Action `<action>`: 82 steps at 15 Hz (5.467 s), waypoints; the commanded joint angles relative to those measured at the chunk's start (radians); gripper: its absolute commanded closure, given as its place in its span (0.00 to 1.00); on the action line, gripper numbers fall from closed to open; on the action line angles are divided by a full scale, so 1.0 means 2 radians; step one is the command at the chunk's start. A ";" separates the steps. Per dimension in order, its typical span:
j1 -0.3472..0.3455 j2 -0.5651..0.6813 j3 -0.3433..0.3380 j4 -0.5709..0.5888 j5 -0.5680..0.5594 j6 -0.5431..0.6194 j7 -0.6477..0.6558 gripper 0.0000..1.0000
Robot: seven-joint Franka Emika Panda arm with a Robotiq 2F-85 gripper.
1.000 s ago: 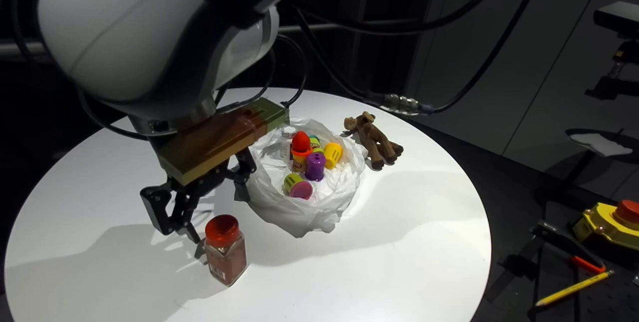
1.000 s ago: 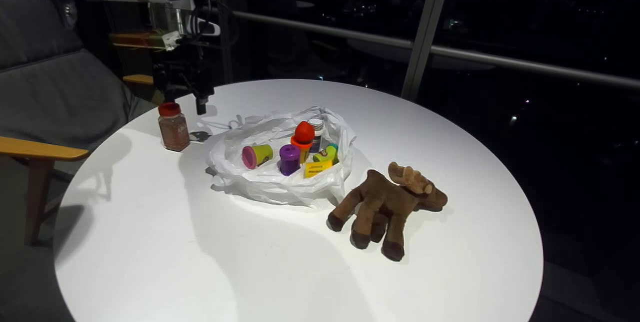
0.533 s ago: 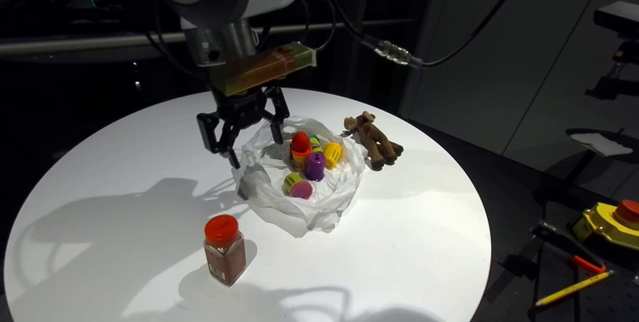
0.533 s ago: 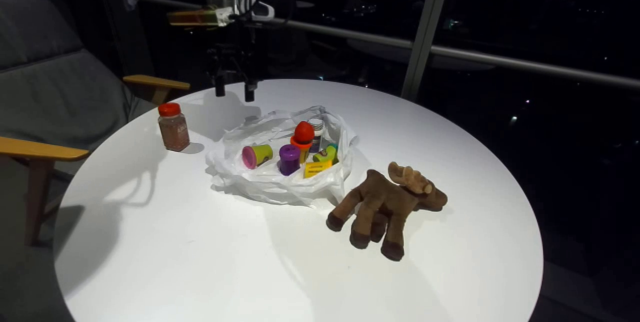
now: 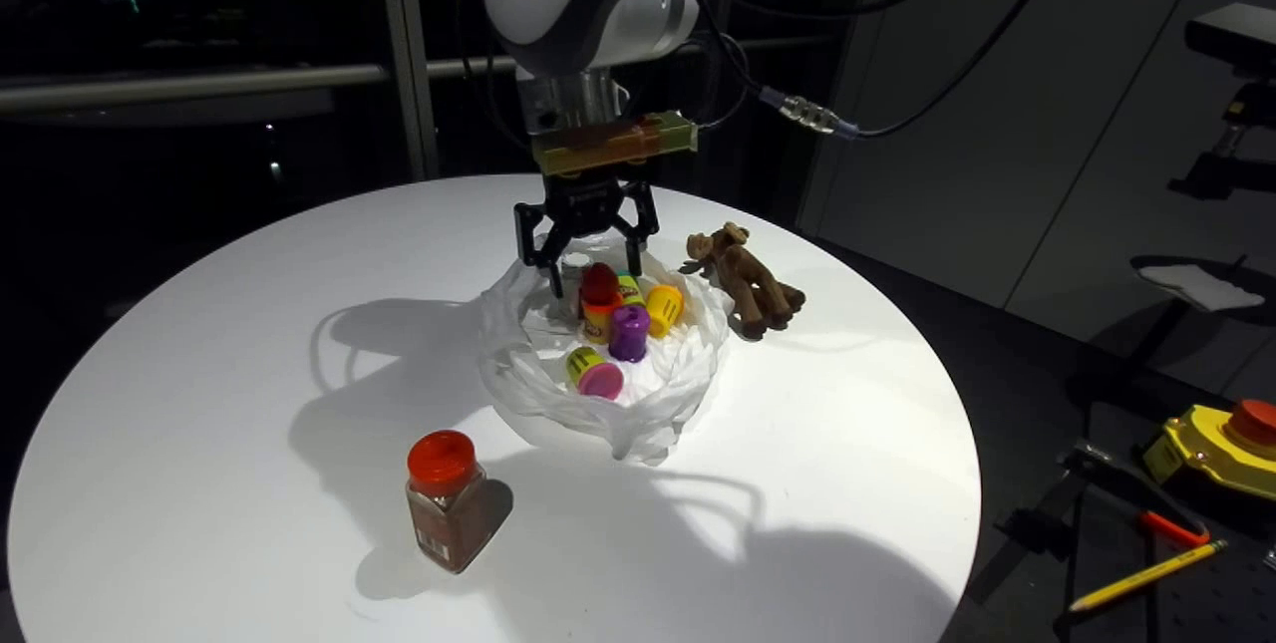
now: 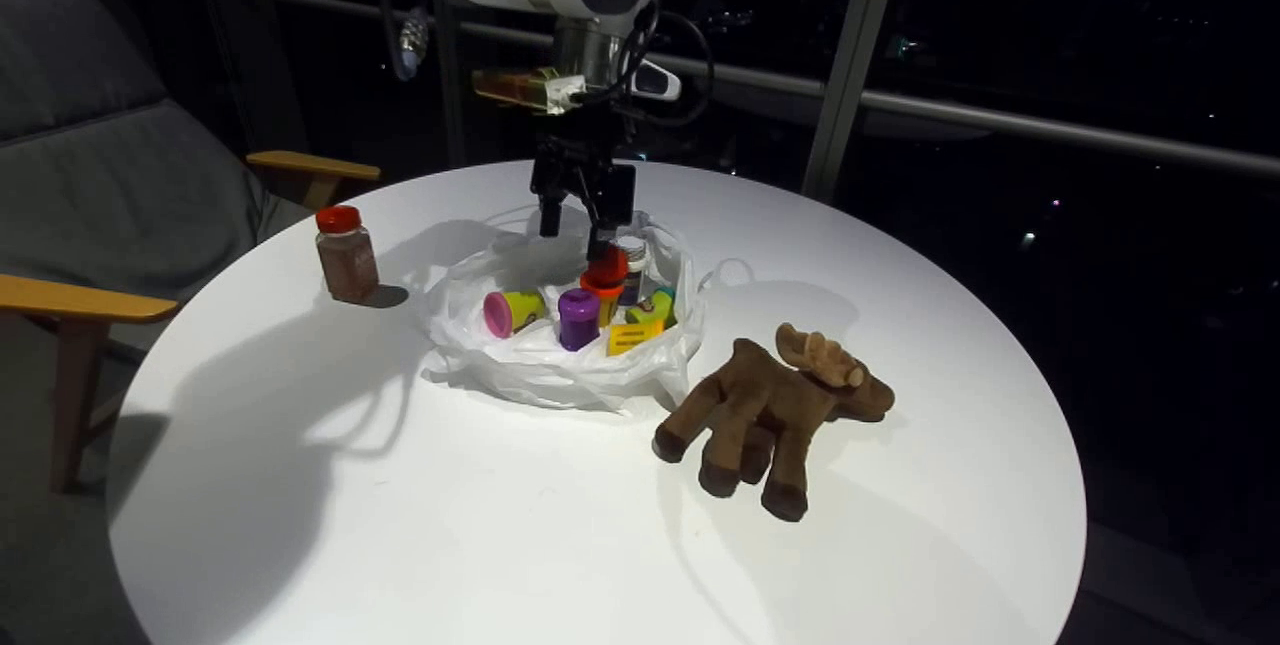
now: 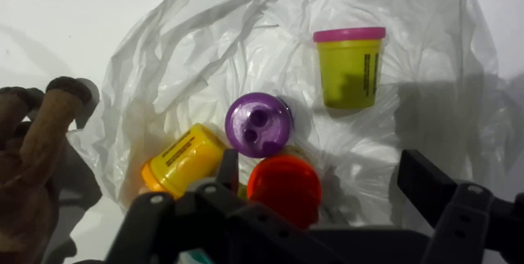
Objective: Remove all the contents from the white plastic bag and put them on the table one at a time
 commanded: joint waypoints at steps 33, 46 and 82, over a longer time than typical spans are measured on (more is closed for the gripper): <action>-0.024 -0.258 -0.022 -0.451 -0.011 0.163 0.017 0.78; -0.041 -0.261 -0.055 -0.535 -0.009 0.261 0.003 0.20; 0.001 0.011 -0.018 -0.059 -0.035 0.085 -0.039 0.20</action>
